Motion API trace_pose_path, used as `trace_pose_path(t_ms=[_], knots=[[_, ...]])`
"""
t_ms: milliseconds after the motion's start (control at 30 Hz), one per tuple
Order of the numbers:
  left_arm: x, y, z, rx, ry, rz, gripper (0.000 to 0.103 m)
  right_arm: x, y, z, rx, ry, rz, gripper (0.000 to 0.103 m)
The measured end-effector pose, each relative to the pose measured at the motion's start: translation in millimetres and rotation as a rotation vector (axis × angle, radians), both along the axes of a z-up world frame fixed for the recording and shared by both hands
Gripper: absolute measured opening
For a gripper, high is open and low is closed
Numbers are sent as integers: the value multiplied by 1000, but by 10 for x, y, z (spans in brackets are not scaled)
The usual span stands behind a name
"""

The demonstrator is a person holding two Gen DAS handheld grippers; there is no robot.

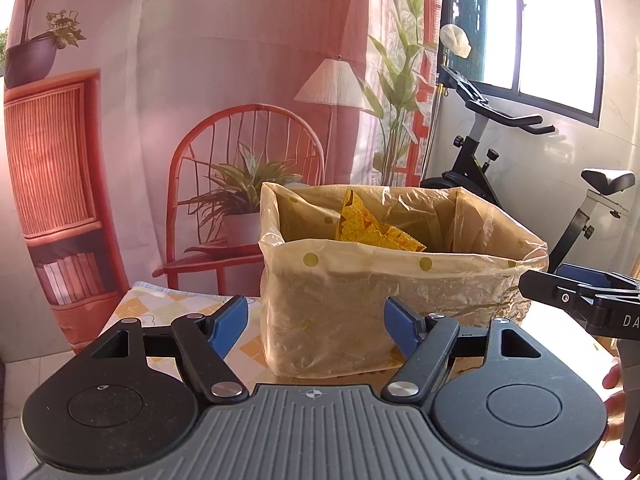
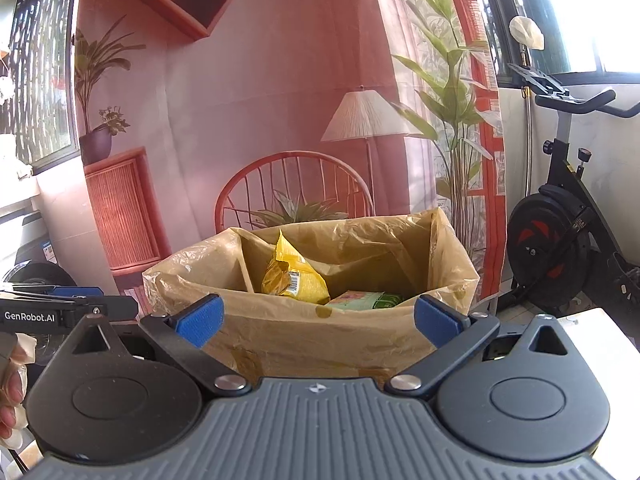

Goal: Organize snacks
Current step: 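Lower both tools toward the orange-and-white cracker bar beside the box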

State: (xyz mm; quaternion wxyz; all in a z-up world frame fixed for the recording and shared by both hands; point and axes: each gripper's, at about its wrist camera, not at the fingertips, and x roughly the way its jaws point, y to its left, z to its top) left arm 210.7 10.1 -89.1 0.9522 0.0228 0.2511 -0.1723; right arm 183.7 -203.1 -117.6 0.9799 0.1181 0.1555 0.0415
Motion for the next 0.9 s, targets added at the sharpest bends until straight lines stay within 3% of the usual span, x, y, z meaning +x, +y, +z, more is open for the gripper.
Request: trace_pose_path(t_ms=[133, 233, 433, 600, 900], knots=[[-10, 82, -120, 24, 35, -9, 77, -82, 63, -179, 97, 50, -12, 103], [-8, 133, -221, 27, 57, -15, 77, -142, 146, -326, 109, 71, -12, 103], [7, 149, -427, 35, 106, -62, 77, -142, 331, -681, 108, 245, -23, 103], [21, 145, -587, 57, 134, -94, 77, -159, 524, -984, 98, 389, 26, 100], [44, 175, -863, 54, 199, -96, 77, -160, 821, -1263, -40, 483, 91, 99]])
